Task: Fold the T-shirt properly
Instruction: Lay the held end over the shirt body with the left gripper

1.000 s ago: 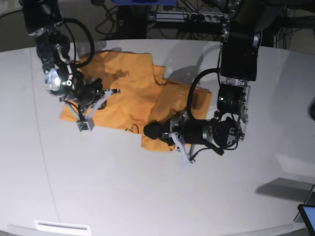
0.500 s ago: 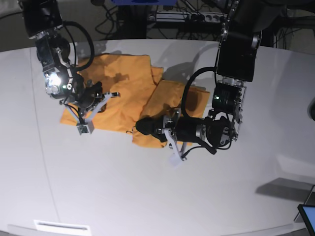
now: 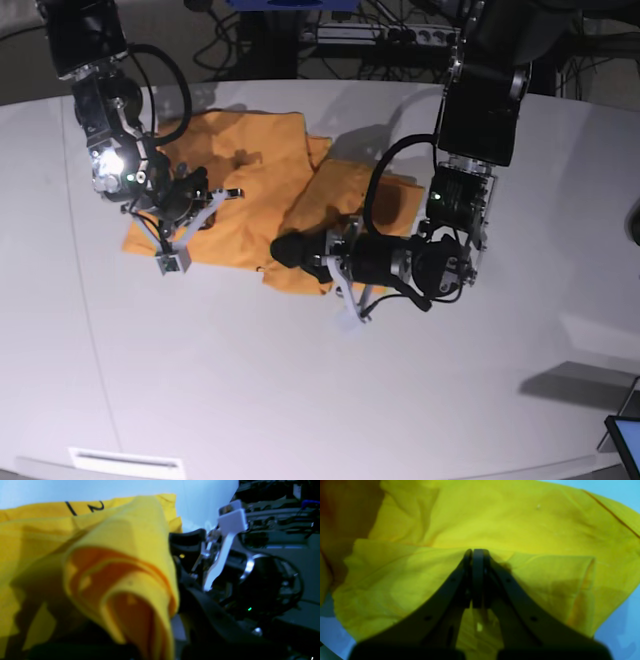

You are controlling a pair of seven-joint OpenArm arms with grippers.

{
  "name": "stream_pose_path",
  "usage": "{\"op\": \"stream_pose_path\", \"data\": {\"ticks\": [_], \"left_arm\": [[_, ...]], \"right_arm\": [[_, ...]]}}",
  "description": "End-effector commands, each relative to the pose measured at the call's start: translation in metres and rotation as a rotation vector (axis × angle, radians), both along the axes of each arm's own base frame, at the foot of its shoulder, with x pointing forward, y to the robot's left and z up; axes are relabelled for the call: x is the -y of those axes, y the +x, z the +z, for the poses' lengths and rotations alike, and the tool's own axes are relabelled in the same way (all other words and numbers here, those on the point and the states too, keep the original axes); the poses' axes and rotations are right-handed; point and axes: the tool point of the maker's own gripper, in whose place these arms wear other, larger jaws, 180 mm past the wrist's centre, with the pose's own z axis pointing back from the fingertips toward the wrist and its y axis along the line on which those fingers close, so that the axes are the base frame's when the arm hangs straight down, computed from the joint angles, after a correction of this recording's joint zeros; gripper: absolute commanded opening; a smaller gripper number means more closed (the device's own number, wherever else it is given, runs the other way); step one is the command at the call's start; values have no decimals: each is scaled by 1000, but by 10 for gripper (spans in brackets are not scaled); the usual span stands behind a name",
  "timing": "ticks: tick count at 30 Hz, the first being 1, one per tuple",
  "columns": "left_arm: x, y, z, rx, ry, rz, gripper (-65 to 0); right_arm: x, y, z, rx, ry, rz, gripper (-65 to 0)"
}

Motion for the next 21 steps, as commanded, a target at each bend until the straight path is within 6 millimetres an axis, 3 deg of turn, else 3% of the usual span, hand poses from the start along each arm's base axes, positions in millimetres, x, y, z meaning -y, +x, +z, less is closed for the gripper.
{"op": "stream_pose_path", "data": {"ticks": [1, 8, 10, 15, 18, 21], "left_arm": [[7, 7, 18, 39, -41, -11, -650], [4, 13, 22, 48, -48, 6, -632], [2, 14, 23, 49, -48, 12, -558], [0, 14, 18, 32, -48, 20, -269], [0, 14, 19, 33, -52, 20, -178], [1, 15, 21, 38, -57, 19, -136]], "right_arm": [[12, -10, -11, -62, -52, -11, -650], [12, -10, -11, -62, -52, -11, -650], [12, -11, -12, -63, -52, -11, -650], [12, -11, -12, -63, -52, -11, -650], [12, -11, -12, -64, -51, -11, -650], [12, -11, -12, -64, -51, -11, -650]]}}
